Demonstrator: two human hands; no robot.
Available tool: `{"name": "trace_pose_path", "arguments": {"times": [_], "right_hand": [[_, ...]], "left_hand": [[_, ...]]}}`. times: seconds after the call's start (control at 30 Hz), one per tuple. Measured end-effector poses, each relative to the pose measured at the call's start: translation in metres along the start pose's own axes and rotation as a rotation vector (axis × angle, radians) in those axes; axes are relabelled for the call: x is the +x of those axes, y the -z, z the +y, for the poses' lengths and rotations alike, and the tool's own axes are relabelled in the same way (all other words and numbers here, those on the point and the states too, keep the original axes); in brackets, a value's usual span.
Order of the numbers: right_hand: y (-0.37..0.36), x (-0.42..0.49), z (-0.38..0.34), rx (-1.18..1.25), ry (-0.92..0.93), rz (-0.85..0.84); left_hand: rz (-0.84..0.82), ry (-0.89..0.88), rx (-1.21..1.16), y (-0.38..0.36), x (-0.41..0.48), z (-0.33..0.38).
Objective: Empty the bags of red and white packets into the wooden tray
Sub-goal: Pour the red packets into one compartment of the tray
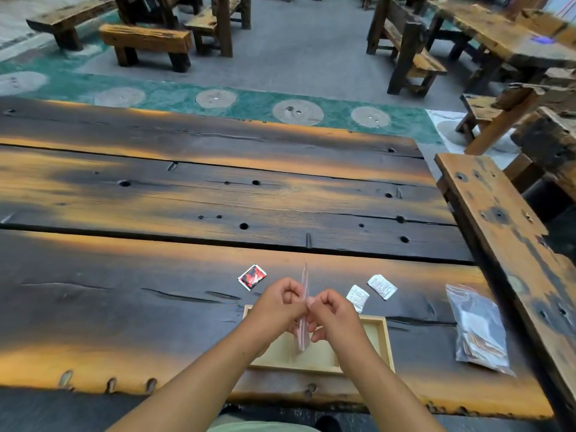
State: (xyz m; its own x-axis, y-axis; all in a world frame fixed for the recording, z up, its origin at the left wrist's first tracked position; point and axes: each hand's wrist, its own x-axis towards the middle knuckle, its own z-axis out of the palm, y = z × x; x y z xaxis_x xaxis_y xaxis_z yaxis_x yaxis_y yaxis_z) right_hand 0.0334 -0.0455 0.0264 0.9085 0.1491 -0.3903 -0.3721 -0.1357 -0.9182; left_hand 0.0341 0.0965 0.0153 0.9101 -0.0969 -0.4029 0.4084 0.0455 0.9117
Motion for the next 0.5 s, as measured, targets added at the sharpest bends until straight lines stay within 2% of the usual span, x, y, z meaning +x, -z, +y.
{"name": "trace_pose_path", "arguments": {"times": [0.13, 0.3, 0.5], "right_hand": [[0.002, -0.002, 0.001, 0.100, -0.095, -0.064], [0.008, 0.004, 0.000, -0.014, -0.128, -0.090], [0.013, 0.006, 0.000, 0.032, -0.123, -0.135]], "left_hand": [[-0.088, -0.036, -0.055, -0.003, -0.007, -0.008], [-0.178, -0.047, -0.076, -0.006, -0.013, -0.012], [-0.157, -0.017, -0.252, -0.008, -0.010, -0.010]]}}
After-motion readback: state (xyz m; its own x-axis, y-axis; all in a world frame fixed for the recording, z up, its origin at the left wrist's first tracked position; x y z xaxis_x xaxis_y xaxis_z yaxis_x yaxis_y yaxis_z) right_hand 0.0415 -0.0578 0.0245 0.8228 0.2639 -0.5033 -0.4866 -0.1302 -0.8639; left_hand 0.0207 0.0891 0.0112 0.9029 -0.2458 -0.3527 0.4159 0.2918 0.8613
